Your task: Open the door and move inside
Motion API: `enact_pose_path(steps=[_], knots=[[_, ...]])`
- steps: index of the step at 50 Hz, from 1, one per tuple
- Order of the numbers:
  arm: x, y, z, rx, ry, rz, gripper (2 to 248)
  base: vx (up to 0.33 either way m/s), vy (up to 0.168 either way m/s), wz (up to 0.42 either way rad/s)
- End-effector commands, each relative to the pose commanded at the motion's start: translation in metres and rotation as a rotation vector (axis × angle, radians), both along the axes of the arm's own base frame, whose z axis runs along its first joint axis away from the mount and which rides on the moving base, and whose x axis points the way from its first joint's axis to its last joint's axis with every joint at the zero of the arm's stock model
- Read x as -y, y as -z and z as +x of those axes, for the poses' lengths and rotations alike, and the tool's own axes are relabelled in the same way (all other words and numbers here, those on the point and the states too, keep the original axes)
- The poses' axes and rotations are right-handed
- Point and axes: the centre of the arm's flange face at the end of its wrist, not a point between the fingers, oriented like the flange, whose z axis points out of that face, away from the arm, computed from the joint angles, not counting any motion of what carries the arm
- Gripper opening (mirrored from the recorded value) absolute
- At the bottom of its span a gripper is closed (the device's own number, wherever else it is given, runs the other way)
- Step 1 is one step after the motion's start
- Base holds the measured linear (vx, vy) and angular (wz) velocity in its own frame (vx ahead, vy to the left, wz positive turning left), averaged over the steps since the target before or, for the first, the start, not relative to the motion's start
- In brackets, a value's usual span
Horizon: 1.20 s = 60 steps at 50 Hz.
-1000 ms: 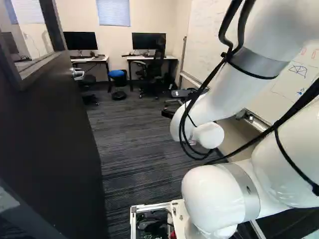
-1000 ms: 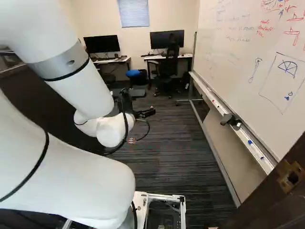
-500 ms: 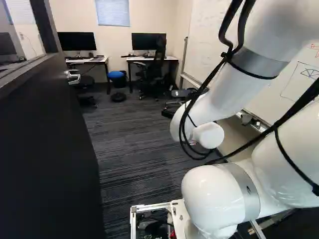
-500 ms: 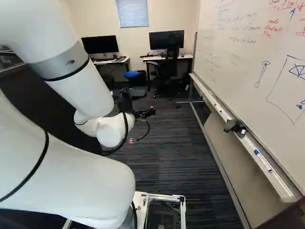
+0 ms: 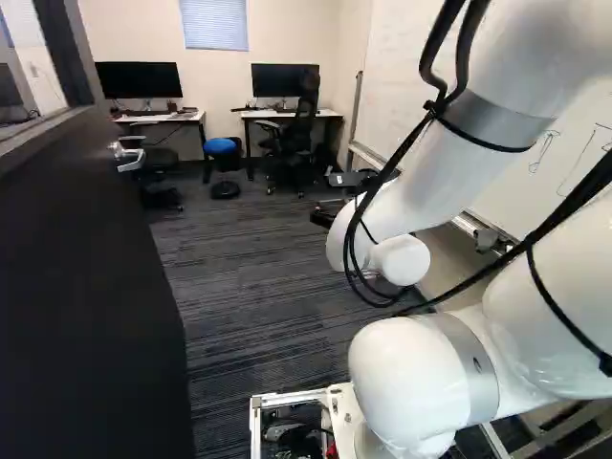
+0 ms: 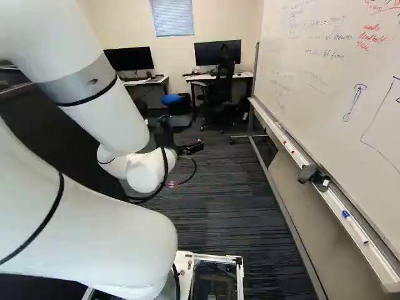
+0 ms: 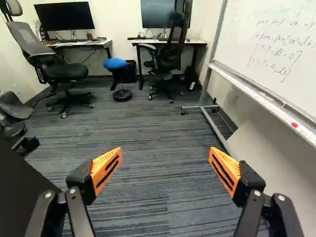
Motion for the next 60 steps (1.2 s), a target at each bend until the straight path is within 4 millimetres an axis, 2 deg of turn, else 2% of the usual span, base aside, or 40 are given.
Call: enact_pose_path(steps=[60], knots=[[0.0000,0.0000,0.0000,0.000,0.000,0.000,247,0.132,0.004,0.018]])
